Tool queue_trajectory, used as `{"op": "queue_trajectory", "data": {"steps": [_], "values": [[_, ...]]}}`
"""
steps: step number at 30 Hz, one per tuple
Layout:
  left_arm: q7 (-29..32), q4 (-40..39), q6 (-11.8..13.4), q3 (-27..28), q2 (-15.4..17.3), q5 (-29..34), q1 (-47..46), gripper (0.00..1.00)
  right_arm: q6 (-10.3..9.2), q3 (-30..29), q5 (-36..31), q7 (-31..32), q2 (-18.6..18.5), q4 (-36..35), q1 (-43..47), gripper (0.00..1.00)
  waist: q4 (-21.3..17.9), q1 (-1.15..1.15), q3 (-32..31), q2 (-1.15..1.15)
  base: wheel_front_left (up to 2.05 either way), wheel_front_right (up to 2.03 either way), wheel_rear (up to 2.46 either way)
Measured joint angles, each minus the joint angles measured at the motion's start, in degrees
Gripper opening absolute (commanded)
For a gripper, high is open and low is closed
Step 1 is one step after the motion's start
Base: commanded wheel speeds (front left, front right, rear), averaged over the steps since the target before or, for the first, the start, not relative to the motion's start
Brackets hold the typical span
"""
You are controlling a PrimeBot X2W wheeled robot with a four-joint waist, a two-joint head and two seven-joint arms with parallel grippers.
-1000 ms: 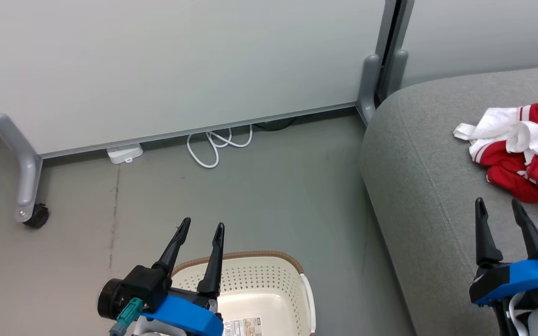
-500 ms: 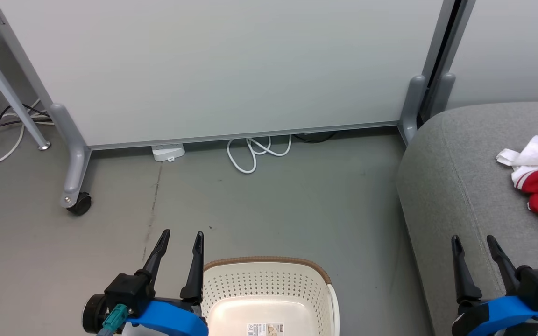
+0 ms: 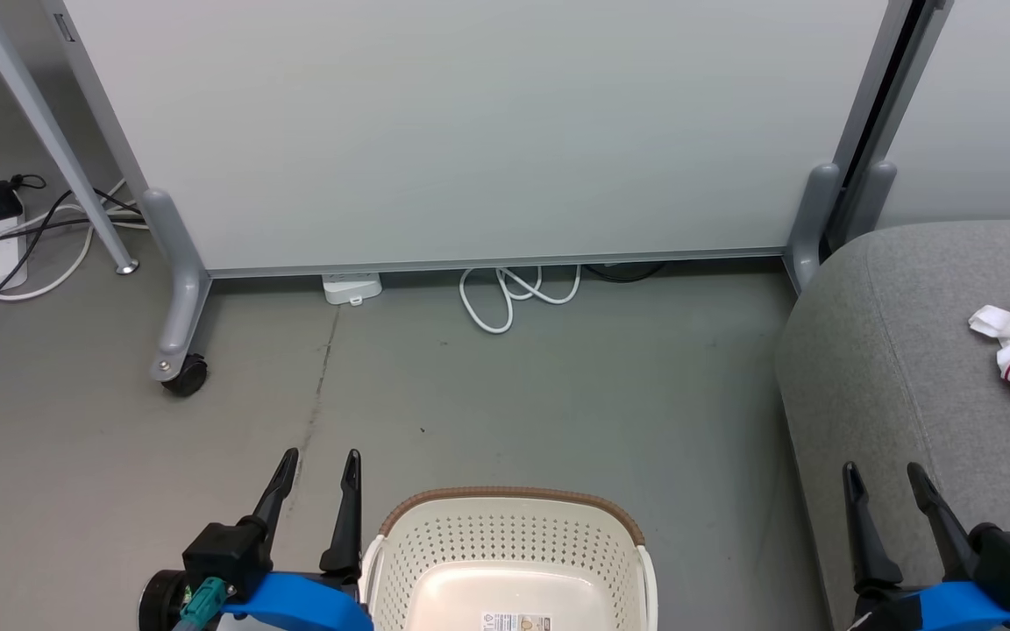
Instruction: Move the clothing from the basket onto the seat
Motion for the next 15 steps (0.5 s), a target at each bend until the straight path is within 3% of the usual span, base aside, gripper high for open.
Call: {"op": "queue_trajectory", "data": {"steps": [15], "values": [[0.0, 0.48, 0.0, 0.79, -0.16, -0.05, 0.17, 1.0, 0.0, 0.45, 0.44, 0.33, 0.01, -0.79, 1.48, 1.0, -0.27, 0.0, -0.33, 0.0, 0.0, 0.0, 0.0]]}}
